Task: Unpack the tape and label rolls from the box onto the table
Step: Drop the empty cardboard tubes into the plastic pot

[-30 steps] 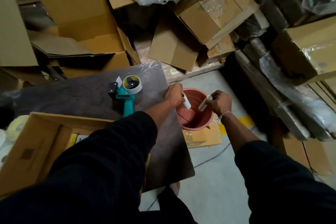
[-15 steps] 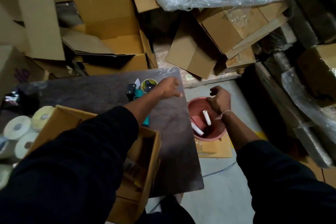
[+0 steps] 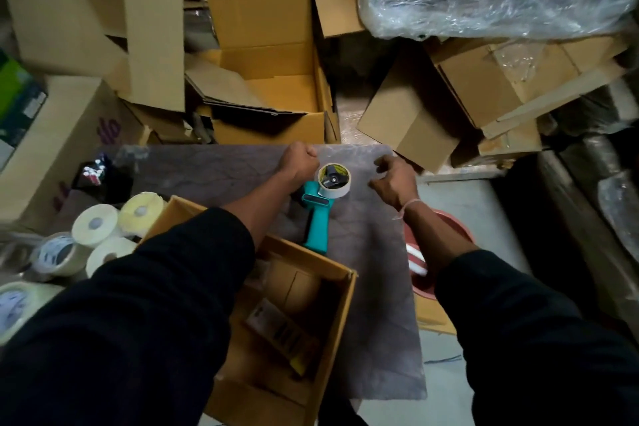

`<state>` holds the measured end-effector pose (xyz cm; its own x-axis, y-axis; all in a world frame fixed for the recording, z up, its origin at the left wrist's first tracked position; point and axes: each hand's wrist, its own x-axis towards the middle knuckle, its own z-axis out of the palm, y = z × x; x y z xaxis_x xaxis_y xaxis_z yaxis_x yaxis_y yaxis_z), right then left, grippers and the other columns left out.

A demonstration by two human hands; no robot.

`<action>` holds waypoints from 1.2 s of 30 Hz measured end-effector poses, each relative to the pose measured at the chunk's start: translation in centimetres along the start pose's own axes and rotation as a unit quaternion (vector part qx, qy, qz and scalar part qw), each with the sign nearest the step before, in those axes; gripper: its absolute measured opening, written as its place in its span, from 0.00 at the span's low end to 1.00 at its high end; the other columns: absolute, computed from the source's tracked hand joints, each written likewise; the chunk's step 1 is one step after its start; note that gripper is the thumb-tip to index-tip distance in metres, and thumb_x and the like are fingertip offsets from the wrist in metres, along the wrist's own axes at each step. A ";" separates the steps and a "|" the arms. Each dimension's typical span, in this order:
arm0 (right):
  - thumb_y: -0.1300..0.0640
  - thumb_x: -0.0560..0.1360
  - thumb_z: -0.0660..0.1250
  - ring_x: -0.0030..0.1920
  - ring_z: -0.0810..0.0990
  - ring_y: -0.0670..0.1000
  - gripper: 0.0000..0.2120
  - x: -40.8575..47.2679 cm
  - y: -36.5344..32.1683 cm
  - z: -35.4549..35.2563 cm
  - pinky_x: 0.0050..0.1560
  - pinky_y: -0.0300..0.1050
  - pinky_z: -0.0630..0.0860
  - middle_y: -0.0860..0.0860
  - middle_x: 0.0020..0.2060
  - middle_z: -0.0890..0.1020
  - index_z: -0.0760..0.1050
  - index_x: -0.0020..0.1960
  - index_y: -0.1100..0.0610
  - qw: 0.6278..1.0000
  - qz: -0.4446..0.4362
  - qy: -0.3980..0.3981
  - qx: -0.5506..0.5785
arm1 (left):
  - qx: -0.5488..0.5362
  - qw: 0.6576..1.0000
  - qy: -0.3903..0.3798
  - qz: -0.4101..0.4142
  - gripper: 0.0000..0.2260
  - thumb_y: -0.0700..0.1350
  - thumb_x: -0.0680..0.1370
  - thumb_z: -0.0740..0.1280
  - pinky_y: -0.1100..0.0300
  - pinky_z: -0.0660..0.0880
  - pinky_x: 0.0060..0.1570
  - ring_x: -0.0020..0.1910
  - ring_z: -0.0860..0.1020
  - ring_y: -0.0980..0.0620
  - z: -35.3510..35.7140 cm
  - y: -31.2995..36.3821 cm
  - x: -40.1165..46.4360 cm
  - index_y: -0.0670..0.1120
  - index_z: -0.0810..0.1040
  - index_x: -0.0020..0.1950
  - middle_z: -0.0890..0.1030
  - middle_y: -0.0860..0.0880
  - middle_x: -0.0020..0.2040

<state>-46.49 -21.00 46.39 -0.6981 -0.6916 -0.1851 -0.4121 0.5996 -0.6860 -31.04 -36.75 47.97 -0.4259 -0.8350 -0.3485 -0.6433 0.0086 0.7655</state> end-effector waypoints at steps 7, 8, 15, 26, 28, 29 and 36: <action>0.57 0.71 0.76 0.66 0.76 0.53 0.31 2.2 -3.7 4.5 0.66 0.46 0.73 0.53 0.66 0.76 0.70 0.72 0.53 0.993 -0.014 -0.115 -0.010 | 0.300 0.948 -0.100 -0.033 0.37 0.54 0.69 0.80 0.46 0.70 0.69 0.73 0.69 0.39 -1.1 -1.8 1.3 0.43 0.70 0.72 0.72 0.39 0.73; 0.57 0.71 0.76 0.67 0.75 0.54 0.32 2.4 -4.1 4.9 0.66 0.46 0.72 0.53 0.67 0.76 0.69 0.73 0.53 0.991 -0.019 -0.131 -0.004 | 0.311 0.941 -0.129 -0.045 0.47 0.58 0.67 0.80 0.44 0.66 0.73 0.77 0.63 0.38 -1.0 -2.0 1.5 0.43 0.62 0.78 0.65 0.39 0.78; 0.57 0.74 0.72 0.65 0.77 0.55 0.30 5.2 -5.5 7.2 0.66 0.49 0.75 0.54 0.68 0.76 0.68 0.74 0.52 0.983 -0.007 -0.183 -0.027 | 0.327 0.929 -0.169 -0.038 0.61 0.57 0.68 0.80 0.42 0.59 0.77 0.80 0.51 0.35 1.3 -3.0 1.8 0.42 0.38 0.82 0.47 0.36 0.81; 0.59 0.74 0.72 0.63 0.77 0.57 0.21 7.6 -6.1 7.6 0.68 0.52 0.73 0.56 0.62 0.79 0.76 0.67 0.56 0.959 0.002 -0.241 -0.151 | 0.230 0.958 -0.159 -0.064 0.59 0.46 0.67 0.82 0.43 0.67 0.73 0.79 0.57 0.34 2.1 -4.2 2.5 0.50 0.42 0.83 0.47 0.37 0.80; 0.58 0.75 0.71 0.62 0.78 0.57 0.20 7.8 -6.0 7.8 0.68 0.52 0.73 0.57 0.61 0.80 0.76 0.66 0.58 0.955 0.010 -0.243 -0.167 | 0.241 0.957 -0.147 -0.065 0.61 0.47 0.66 0.83 0.42 0.67 0.73 0.78 0.58 0.33 2.4 -4.2 2.7 0.49 0.41 0.83 0.50 0.36 0.80; 0.57 0.75 0.71 0.62 0.78 0.57 0.19 7.8 -5.9 7.7 0.67 0.52 0.73 0.57 0.60 0.81 0.77 0.65 0.59 0.954 0.010 -0.244 -0.171 | 0.245 0.957 -0.143 -0.067 0.62 0.47 0.65 0.84 0.42 0.67 0.73 0.78 0.59 0.33 2.6 -4.2 2.8 0.48 0.40 0.83 0.52 0.35 0.79; 0.59 0.68 0.76 0.55 0.81 0.57 0.18 8.1 -5.5 7.6 0.60 0.54 0.78 0.56 0.52 0.82 0.77 0.57 0.55 0.972 0.016 -0.183 -0.143 | 0.236 0.961 -0.127 -0.071 0.61 0.46 0.65 0.84 0.42 0.68 0.71 0.76 0.61 0.33 2.8 -4.3 3.0 0.48 0.42 0.83 0.55 0.35 0.78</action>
<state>-45.40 -32.93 43.27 -0.4792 -0.7365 -0.4774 -0.5766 0.6742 -0.4614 -31.36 -37.74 42.08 -0.4152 -0.6859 -0.5977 -0.8979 0.2034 0.3904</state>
